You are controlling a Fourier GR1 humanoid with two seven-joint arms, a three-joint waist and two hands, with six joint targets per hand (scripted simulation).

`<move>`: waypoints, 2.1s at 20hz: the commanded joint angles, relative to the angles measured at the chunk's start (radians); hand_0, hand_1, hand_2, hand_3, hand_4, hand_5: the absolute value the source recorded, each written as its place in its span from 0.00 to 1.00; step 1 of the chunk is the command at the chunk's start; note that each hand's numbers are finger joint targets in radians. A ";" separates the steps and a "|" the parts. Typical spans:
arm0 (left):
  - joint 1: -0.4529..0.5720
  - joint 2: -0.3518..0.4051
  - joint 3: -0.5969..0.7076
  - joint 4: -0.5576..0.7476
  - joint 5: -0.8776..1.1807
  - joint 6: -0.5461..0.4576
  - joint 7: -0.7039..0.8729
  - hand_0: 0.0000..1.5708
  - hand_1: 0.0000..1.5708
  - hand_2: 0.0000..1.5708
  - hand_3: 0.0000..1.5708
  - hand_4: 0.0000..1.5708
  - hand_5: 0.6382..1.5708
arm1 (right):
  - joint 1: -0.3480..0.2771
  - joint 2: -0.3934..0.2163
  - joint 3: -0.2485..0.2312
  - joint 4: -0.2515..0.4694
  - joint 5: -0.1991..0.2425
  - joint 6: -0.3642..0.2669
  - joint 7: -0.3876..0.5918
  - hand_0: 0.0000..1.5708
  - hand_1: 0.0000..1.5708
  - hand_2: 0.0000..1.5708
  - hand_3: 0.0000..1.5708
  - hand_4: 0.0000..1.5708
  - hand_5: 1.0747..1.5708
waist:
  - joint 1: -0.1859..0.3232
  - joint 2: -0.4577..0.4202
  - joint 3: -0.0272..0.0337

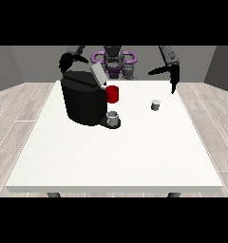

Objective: Insert the coffee pod into the coffee machine and close the lid

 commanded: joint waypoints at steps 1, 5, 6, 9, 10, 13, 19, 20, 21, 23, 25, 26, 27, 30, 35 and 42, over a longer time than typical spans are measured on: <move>-0.094 0.040 0.021 0.138 -0.037 0.005 -0.026 0.00 0.00 0.00 0.00 0.00 1.00 | -0.051 -0.005 -0.008 -0.015 -0.023 0.016 0.004 0.00 0.00 0.00 0.00 0.15 1.00 | -0.032 0.066 -0.0002; -0.083 0.008 -0.030 0.214 -0.103 0.013 -0.069 0.00 0.00 0.00 0.00 0.00 1.00 | -0.050 0.009 0.020 -0.004 0.018 -0.054 0.032 0.00 0.00 0.00 0.00 0.18 1.00 | 0.017 0.034 -0.0002; -0.152 0.064 0.011 0.262 -0.081 -0.014 -0.033 0.00 0.00 0.00 0.00 0.00 1.00 | -0.051 -0.006 0.013 0.001 -0.011 -0.013 0.010 0.00 0.00 0.00 0.00 0.18 1.00 | -0.011 0.057 0.0000; -0.177 0.036 -0.019 0.308 -0.137 0.045 -0.045 0.00 0.00 0.00 0.00 0.00 1.00 | -0.070 0.007 0.052 -0.003 0.031 -0.037 0.057 0.00 0.00 0.00 0.00 0.22 1.00 | -0.019 0.085 -0.0003; -0.151 0.031 -0.051 0.288 -0.144 -0.003 -0.010 0.00 0.00 0.00 0.00 0.00 1.00 | -0.061 0.003 -0.006 0.053 -0.005 -0.043 0.046 0.00 0.00 0.00 0.00 0.21 1.00 | 0.024 0.023 0.0002; -0.148 0.011 -0.075 0.306 -0.198 0.052 -0.103 0.00 0.00 0.00 0.00 0.00 1.00 | -0.109 -0.026 -0.058 0.086 -0.022 -0.035 -0.001 0.00 0.00 0.00 0.00 0.23 1.00 | 0.025 0.098 0.0001; -0.241 0.034 -0.071 0.428 -0.265 0.104 -0.098 0.14 0.14 0.34 0.14 0.00 1.00 | -0.072 0.010 0.036 0.086 0.025 -0.074 0.035 0.00 0.00 0.00 0.00 0.25 1.00 | -0.013 0.094 -0.0002; -0.224 0.067 -0.059 0.446 -0.245 0.037 -0.117 0.28 0.28 0.39 0.19 0.00 1.00 | -0.062 -0.011 0.004 0.112 0.038 -0.058 0.023 0.00 0.00 0.00 0.00 0.26 1.00 | 0.013 0.083 -0.0001; -0.260 0.013 -0.091 0.434 -0.270 0.073 -0.044 0.41 0.41 0.46 0.22 0.00 1.00 | -0.118 -0.004 -0.007 0.159 0.053 -0.083 0.022 0.00 0.00 0.00 0.00 0.27 1.00 | 0.021 0.086 0.0001; -0.223 0.012 -0.103 0.477 -0.312 0.116 -0.101 0.51 0.51 0.54 0.32 0.00 1.00 | -0.127 -0.024 -0.016 0.105 0.028 -0.061 0.086 0.00 0.00 0.00 0.00 0.27 1.00 | 0.012 0.074 -0.0002; -0.243 0.051 -0.096 0.507 -0.331 0.122 -0.149 0.39 0.39 0.47 0.30 0.00 1.00 | -0.114 -0.008 0.015 0.110 0.056 -0.070 0.052 0.00 0.00 0.00 0.00 0.27 1.00 | 0.000 0.121 -0.0004; -0.244 0.035 -0.133 0.497 -0.366 0.129 -0.091 0.45 0.45 0.49 0.31 0.00 1.00 | -0.131 -0.031 0.001 0.107 0.042 -0.052 0.107 0.00 0.00 0.00 0.00 0.26 1.00 | -0.007 0.077 -0.0002; -0.264 0.055 -0.126 0.496 -0.359 0.092 -0.082 0.40 0.40 0.48 0.31 0.00 1.00 | -0.133 -0.019 -0.029 0.173 0.048 -0.084 0.042 0.00 0.00 0.00 0.00 0.26 1.00 | 0.022 0.083 0.0002; -0.303 0.048 -0.139 0.535 -0.411 0.169 -0.114 0.36 0.36 0.44 0.26 0.00 1.00 | -0.169 -0.005 0.004 0.133 0.068 -0.092 0.062 0.00 0.00 0.00 0.00 0.27 1.00 | -0.017 0.138 -0.0003; -0.295 0.085 -0.115 0.618 -0.450 0.250 -0.240 0.43 0.43 0.52 0.35 0.00 1.00 | -0.118 0.010 0.065 0.045 0.069 -0.110 0.093 0.00 0.00 0.00 0.00 0.30 1.00 | -0.040 0.153 -0.0009; -0.367 0.013 -0.139 0.600 -0.504 0.339 -0.163 0.52 0.52 0.62 0.47 0.25 1.00 | -0.177 -0.038 -0.031 0.172 0.033 -0.072 0.068 0.00 0.00 0.00 0.00 0.31 1.00 | -0.017 0.127 0.0001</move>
